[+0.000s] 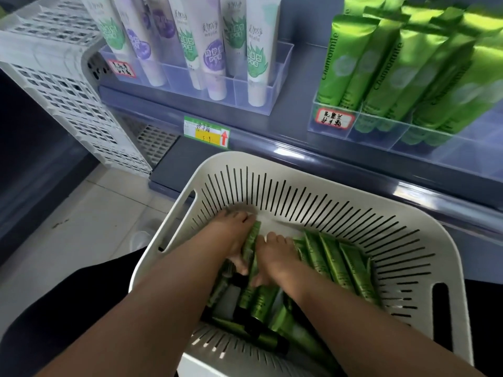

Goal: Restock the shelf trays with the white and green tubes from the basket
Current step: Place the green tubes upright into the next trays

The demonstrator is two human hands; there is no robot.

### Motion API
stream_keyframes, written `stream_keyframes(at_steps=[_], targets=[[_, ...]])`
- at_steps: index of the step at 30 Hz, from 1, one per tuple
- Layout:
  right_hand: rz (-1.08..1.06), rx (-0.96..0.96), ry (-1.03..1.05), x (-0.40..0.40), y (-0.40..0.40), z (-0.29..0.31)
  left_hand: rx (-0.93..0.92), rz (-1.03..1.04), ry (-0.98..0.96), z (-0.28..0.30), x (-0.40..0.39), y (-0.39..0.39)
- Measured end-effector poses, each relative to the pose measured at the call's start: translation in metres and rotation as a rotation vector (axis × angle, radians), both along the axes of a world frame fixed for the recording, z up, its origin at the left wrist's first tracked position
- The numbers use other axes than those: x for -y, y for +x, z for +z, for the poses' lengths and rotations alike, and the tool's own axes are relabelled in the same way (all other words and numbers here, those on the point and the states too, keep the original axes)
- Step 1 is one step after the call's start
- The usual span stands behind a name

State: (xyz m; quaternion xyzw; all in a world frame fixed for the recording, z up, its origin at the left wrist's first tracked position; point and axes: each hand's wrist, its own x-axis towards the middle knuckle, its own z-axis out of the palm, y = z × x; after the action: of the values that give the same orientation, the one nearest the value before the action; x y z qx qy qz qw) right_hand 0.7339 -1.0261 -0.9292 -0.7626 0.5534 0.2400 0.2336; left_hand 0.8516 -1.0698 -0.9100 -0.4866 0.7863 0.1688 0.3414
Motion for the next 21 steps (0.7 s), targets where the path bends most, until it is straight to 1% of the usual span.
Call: stream_keyframes(at_steps=[4, 7, 9, 12, 15, 18, 21], targets=[[-0.103, 0.03, 0.018, 0.002, -0.007, 0.001, 0.038, -0.06, -0.034, -0.002, -0.003, -0.007], [-0.159, 0.087, 0.002, 0.003, -0.015, 0.009, -0.003, -0.072, -0.075, 0.001, -0.007, -0.013], [-0.182, 0.137, -0.028, 0.003, -0.016, 0.015, -0.06, 0.012, -0.08, 0.004, -0.009, -0.013], [-0.253, 0.243, -0.07, -0.001, -0.017, 0.024, -0.191, 0.24, -0.023, 0.017, -0.013, -0.012], [-0.349, 0.347, -0.039, -0.005, -0.02, 0.037, -0.253, 0.323, -0.05, 0.037, -0.02, -0.011], [-0.323, 0.411, -0.115, -0.01, -0.026, 0.062, -0.328, 0.338, -0.152, 0.058, -0.028, -0.009], [-0.176, 0.396, -0.247, -0.016, -0.036, 0.099, -0.364, 0.284, -0.273, 0.092, -0.039, -0.015]])
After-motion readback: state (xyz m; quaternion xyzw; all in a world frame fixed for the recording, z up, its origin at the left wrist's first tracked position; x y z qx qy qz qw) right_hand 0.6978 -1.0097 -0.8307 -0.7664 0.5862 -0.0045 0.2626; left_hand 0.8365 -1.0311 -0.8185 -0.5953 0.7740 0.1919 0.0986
